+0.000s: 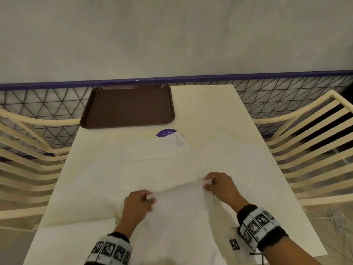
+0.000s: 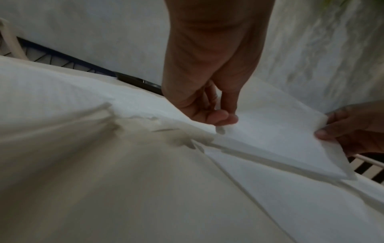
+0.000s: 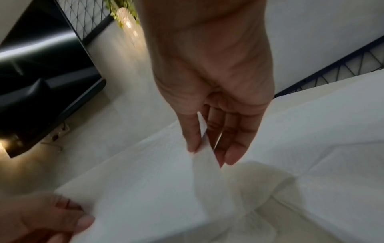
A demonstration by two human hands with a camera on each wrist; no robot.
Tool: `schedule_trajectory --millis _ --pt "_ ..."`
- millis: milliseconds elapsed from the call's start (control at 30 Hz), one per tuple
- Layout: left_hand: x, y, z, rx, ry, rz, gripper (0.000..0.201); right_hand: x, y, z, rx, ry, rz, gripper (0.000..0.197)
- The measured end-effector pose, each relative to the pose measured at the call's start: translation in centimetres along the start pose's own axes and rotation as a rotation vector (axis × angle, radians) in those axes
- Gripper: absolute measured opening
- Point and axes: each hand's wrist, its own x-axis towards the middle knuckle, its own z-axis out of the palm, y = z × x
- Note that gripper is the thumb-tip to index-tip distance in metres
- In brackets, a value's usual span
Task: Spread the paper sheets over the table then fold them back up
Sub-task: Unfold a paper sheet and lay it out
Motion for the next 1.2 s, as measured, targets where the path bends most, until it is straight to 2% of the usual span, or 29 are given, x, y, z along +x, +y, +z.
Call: schedule_trajectory --millis 33,100,167,200,233,300,333,367,400,467,533,633,700,767,867,967,1000,1067,1100,1167,1200 --pt "0.2 0.2 0.1 0.039 0.0 0.01 0.022 0.4 -0.2 0.1 -0.023 0.008 0.006 0.016" --pt "0.1 0.5 0.2 0.077 0.022 0.019 0.015 0.5 0.0 0.3 -0.056 0.006 0.05 0.035" --pt "-0.2 -0.1 0.2 0.132 0.083 0.069 0.037 -0.3 0.7 0.4 -0.146 0.015 0.064 0.058" --pt "-0.6 -0.4 0.2 0.199 0.131 0.115 0.042 -1.1 1.0 0.5 -0.236 0.039 0.041 0.062" --pt "-1.3 -0.7 0.3 0.245 0.183 0.193 0.041 -2.0 1.4 0.8 -0.316 0.089 -0.027 0.061" --pt "-2.7 -1.4 0.8 0.384 0.241 0.495 0.028 -4.1 1.7 2.1 -0.401 0.155 -0.223 0.047" --pt "-3.3 -1.8 1.3 0.495 0.172 0.612 0.03 -5.0 1.5 2.9 -0.416 0.105 -0.3 0.041" --pt "-3.8 -2.5 2.2 0.629 0.083 0.707 0.041 -5.5 1.2 3.9 -0.421 0.006 -0.34 0.039" --pt "-4.0 -3.5 3.2 0.766 0.03 0.787 0.048 -6.0 0.8 5.3 -0.517 -0.036 -0.413 0.042" --pt "-3.8 -5.2 4.9 0.883 -0.058 0.869 0.053 -6.4 -0.2 7.2 -0.725 -0.164 -0.481 0.064" --pt "-3.3 -6.0 5.7 0.922 -0.176 0.841 0.057 -6.4 0.5 8.8 -0.803 -0.288 -0.471 0.074" --pt "-3.1 -7.2 5.2 1.024 -0.248 0.78 0.06 -6.7 1.9 9.1 -0.78 -0.452 -0.271 0.071" --pt "-3.2 -7.3 4.4 1.081 -0.263 0.731 0.06 -6.3 3.7 8.2 -0.706 -0.383 -0.185 0.067" --pt "-3.4 -7.8 3.6 1.119 -0.214 0.707 0.059 -6.7 4.3 6.4 -0.662 -0.365 -0.125 0.066" --pt "-3.1 -8.9 2.5 1.16 -0.073 0.714 0.059 -7.3 5.2 5.3 -0.698 -0.333 -0.108 0.061" --pt "-2.6 -7.0 1.9 1.142 0.042 0.762 0.076 -7.9 4.7 5.0 -0.796 -0.33 -0.149 0.058" --pt "-2.3 -5.3 1.4 1.141 0.05 0.76 0.069 -7.8 4.7 5.3 -0.807 -0.294 -0.18 0.063" --pt "-0.9 -2.0 0.8 1.139 0.044 0.731 0.037 -7.7 4.1 5.4 -0.799 -0.221 -0.206 0.069" --pt "0.0 -0.7 0.8 1.12 0.022 0.706 0.032 -7.5 3.8 5.3 -0.803 -0.203 -0.205 0.065" --pt "1.6 1.7 1.2 1.136 -0.077 0.581 0.061 -6.9 2.9 4.9 -0.822 -0.203 -0.21 0.039" --pt "2.3 2.4 1.4 1.14 -0.091 0.542 0.073 -6.6 2.6 4.7 -0.844 -0.164 -0.26 0.023"
